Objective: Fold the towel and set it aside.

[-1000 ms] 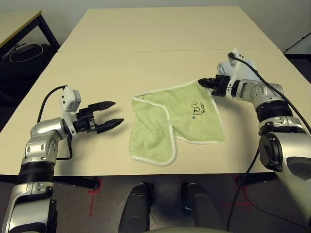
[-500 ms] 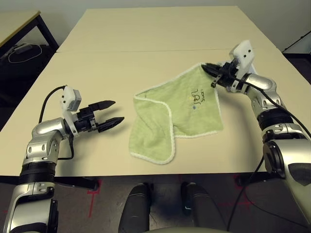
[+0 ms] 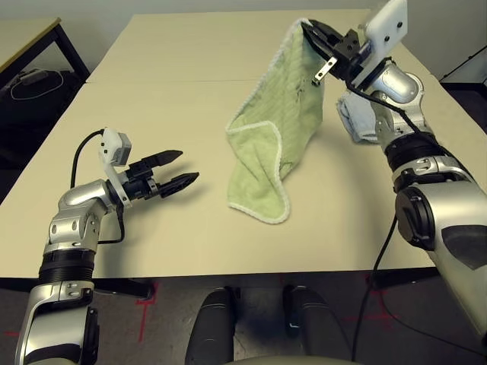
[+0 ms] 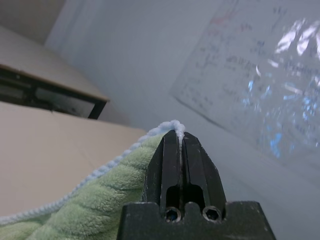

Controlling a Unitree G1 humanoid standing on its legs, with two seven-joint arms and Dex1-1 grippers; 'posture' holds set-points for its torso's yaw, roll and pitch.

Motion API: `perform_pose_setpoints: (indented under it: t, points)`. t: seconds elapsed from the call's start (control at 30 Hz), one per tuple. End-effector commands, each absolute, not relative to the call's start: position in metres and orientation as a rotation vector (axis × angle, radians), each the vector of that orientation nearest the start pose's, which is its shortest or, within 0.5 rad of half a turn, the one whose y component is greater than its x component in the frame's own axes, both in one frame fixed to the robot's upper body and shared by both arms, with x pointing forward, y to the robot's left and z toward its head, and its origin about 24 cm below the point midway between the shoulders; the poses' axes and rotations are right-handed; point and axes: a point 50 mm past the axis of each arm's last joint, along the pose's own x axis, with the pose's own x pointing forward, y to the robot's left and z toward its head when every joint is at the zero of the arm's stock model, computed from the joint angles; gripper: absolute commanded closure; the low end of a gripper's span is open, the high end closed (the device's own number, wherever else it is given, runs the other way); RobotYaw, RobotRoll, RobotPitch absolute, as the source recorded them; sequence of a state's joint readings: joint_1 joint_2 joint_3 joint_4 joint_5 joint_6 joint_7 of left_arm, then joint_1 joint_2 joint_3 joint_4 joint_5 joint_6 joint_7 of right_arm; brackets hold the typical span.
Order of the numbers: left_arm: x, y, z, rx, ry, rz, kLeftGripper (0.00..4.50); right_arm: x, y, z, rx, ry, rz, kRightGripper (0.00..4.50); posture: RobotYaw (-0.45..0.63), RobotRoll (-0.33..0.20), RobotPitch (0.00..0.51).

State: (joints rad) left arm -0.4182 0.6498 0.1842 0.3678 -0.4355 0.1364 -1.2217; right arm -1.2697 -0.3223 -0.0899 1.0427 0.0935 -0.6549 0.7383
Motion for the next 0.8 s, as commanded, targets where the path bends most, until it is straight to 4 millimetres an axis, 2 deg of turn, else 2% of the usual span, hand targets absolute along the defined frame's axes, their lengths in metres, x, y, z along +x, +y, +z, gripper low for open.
perform_pose_setpoints:
  t: [0.03,0.17,0.4,0.57,0.8]
  points:
    - [0.295,0.264,0.133,0.147,0.022,-0.979,0.00,0.377,-0.121,0.320,-0.478,-0.927,0.725,4.48,0.09,0.000,0.125]
    - [0.296,0.265,0.133,0.147,0.020,-0.978,0.00,0.364,-0.107,0.345,-0.510,-1.046,0.773,4.48,0.09,0.000,0.123]
    - [0.297,0.261,0.130,0.128,0.021,-0.980,0.00,0.359,-0.102,0.356,-0.564,-1.078,0.763,4.48,0.09,0.000,0.119]
    - [0.296,0.257,0.127,0.113,0.022,-0.982,0.00,0.358,-0.105,0.365,-0.567,-1.104,0.713,4.48,0.09,0.000,0.118]
    - [0.296,0.257,0.127,0.105,0.022,-0.975,0.00,0.352,-0.115,0.392,-0.491,-1.206,0.575,4.48,0.09,0.000,0.120]
